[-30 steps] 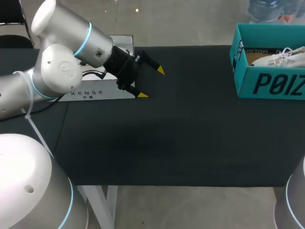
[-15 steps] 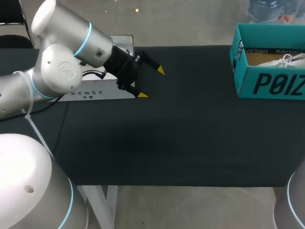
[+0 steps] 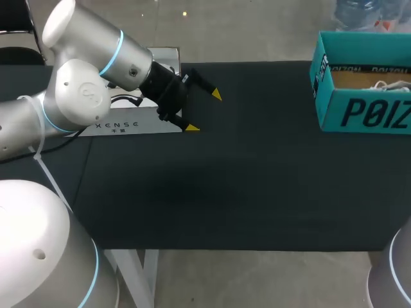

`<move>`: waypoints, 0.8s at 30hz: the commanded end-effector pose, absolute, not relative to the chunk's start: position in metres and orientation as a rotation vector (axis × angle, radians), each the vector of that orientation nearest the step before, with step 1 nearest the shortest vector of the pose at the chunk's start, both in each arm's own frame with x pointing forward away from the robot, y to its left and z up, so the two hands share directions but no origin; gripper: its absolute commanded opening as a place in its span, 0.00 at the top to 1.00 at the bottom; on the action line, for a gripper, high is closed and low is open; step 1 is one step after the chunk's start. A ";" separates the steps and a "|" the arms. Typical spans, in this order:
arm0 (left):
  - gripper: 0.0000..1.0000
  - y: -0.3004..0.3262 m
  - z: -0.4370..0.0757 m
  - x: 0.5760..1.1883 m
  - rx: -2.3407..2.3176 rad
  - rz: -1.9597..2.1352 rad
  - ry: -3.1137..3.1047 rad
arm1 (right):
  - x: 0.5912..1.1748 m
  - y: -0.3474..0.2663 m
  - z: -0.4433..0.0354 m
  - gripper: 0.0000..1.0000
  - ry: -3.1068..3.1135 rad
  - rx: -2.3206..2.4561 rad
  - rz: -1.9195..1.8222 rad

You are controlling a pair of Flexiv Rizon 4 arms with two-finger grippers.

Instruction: Take the shoe out of the shoebox, open the shoe tongue, remove and reinsert the insole, then place the shoe into the shoebox

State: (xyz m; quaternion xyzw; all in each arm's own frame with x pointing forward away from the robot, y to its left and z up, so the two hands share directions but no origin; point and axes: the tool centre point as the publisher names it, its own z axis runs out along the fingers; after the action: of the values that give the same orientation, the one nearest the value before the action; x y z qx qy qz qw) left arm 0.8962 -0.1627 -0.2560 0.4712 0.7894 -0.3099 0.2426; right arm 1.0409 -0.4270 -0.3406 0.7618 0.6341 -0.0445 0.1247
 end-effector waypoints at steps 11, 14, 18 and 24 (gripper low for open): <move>0.00 -0.163 -0.256 0.896 1.290 -0.843 2.160 | 1.038 -0.425 -0.359 1.00 1.849 2.241 -0.130; 0.00 -0.163 -0.256 0.896 1.290 -0.843 2.160 | 1.038 -0.425 -0.359 1.00 1.845 2.241 -0.128; 0.00 -0.163 -0.256 0.896 1.290 -0.843 2.160 | 1.037 -0.424 -0.354 0.56 1.819 2.253 -0.128; 0.00 -0.163 -0.256 0.896 1.290 -0.843 2.160 | 1.036 -0.420 -0.329 0.00 1.784 2.249 -0.083</move>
State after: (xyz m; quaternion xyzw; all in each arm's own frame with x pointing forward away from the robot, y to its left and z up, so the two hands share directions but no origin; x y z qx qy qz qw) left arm 0.8962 -0.1627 -0.2560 0.4712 0.7894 -0.3099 0.2426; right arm 1.0439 -0.4241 -0.3441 0.7768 0.6156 -0.0345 0.1285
